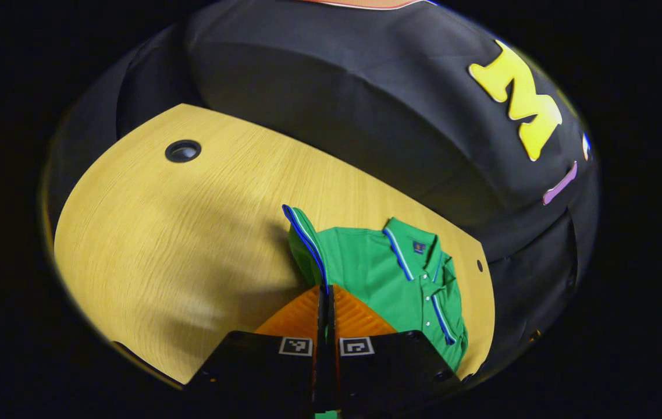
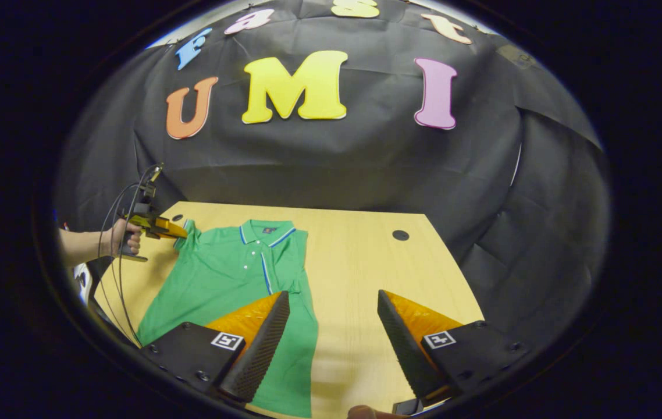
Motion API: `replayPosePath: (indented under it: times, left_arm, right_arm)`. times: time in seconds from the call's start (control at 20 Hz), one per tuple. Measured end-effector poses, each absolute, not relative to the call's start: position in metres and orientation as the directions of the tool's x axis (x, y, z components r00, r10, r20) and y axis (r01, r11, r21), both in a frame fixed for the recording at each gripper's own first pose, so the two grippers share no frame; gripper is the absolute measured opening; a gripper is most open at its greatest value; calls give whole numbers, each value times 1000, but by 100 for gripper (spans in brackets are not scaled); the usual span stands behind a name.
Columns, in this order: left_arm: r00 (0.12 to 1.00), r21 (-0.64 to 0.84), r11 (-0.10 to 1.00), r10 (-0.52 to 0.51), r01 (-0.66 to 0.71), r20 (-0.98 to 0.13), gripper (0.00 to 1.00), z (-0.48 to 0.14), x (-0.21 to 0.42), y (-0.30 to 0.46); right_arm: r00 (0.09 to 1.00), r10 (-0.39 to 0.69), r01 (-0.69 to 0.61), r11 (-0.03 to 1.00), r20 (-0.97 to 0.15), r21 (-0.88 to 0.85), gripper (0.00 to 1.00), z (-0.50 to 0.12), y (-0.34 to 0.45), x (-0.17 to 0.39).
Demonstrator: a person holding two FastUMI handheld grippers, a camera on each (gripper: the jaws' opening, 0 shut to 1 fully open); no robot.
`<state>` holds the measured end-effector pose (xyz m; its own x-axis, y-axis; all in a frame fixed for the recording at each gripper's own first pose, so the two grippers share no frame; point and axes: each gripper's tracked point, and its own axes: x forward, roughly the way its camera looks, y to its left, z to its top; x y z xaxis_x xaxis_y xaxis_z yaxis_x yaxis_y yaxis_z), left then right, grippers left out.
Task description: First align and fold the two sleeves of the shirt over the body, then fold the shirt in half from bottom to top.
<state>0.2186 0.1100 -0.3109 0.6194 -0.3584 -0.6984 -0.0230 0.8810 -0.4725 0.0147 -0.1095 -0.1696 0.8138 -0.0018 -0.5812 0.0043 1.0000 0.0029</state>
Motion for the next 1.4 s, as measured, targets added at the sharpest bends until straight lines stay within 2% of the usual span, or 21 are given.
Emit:
replayPosePath:
  times: [0.05,0.1,0.2,0.45,0.7,0.9,1.0,1.1,1.25,1.4]
  left_arm:
    - [616,-469,883,-364,-10,-698,3,-307,216,106]
    - [614,-461,887,-362,-3,-702,3,-305,214,103]
    - [618,-437,899,-348,8,-705,3,-298,211,97]
    - [605,-193,976,-217,105,-766,3,-294,203,89]
    - [581,-100,968,-218,229,-784,3,-298,188,32]
    - [574,7,952,-179,307,-799,5,-315,172,1]
    - [579,29,941,-183,338,-795,13,-322,164,-14]
    - [598,39,938,-188,345,-779,37,-317,158,-22]
    - [635,46,951,-168,306,-754,100,-304,146,-20]
    - [672,24,965,-164,261,-722,100,-284,127,-12]
  right_arm:
    - [818,-7,12,1000,-575,5,99,-168,-111,15]
    - [823,-10,17,1000,-568,8,94,-167,-112,15]
    - [831,-8,16,1000,-557,10,94,-163,-112,11]
    - [840,-6,19,1000,-543,17,94,-160,-116,-5]
    - [843,-22,48,998,-537,34,94,-160,-128,-22]
    - [847,-32,65,997,-530,44,93,-161,-137,-29]
    - [847,-30,64,997,-531,45,93,-164,-136,-31]
    - [846,-22,49,998,-532,36,94,-166,-135,-32]
    - [840,17,10,999,-542,46,94,-171,-121,-29]
    - [843,52,-23,998,-536,61,94,-171,-107,-22]
